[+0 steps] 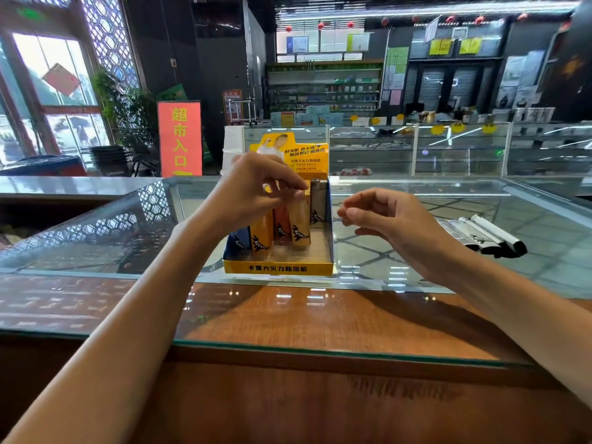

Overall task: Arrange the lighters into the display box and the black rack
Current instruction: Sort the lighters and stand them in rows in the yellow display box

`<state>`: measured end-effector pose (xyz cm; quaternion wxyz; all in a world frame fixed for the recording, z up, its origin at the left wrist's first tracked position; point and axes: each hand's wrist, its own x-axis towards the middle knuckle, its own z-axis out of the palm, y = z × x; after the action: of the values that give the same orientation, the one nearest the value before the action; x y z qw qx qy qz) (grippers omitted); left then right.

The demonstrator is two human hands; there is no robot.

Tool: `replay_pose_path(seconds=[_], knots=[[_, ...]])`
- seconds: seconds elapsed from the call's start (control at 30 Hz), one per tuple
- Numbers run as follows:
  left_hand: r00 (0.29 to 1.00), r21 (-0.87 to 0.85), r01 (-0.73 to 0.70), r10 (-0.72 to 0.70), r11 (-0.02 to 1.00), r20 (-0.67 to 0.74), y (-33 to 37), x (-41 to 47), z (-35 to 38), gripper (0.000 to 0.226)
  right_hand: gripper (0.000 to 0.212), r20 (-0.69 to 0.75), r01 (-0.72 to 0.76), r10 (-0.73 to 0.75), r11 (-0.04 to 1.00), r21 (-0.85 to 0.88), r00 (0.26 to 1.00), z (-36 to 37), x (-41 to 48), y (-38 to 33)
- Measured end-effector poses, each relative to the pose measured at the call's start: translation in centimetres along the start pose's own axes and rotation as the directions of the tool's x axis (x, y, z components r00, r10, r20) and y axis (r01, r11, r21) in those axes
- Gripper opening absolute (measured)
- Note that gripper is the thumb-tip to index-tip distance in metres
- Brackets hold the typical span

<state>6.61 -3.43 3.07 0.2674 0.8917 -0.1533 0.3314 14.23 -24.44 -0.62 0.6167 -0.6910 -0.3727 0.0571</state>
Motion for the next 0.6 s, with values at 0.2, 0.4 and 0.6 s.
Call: replay_pose_path(seconds=[0.2,0.4,0.6], knots=[[1.000,0.160,-0.028,0.029,0.987,-0.002,0.1,-0.2,0.7,0.017,0.012,-0.002,0.017,-0.017,0.998,-0.063,1.000,-0.1,-0.1,0.0],[0.997,0.273,-0.045,0.062,0.961,-0.054,0.3,-0.2,1.3,0.019,0.015,0.016,0.020,-0.019,0.993,-0.112,1.000,-0.5,-0.4,-0.2],[0.995,0.341,-0.098,0.103,0.935,0.002,0.3,-0.4,1.2,0.021,0.005,-0.181,-0.105,0.017,0.864,-0.492,0.983,-6.2,-1.6,-0.4]])
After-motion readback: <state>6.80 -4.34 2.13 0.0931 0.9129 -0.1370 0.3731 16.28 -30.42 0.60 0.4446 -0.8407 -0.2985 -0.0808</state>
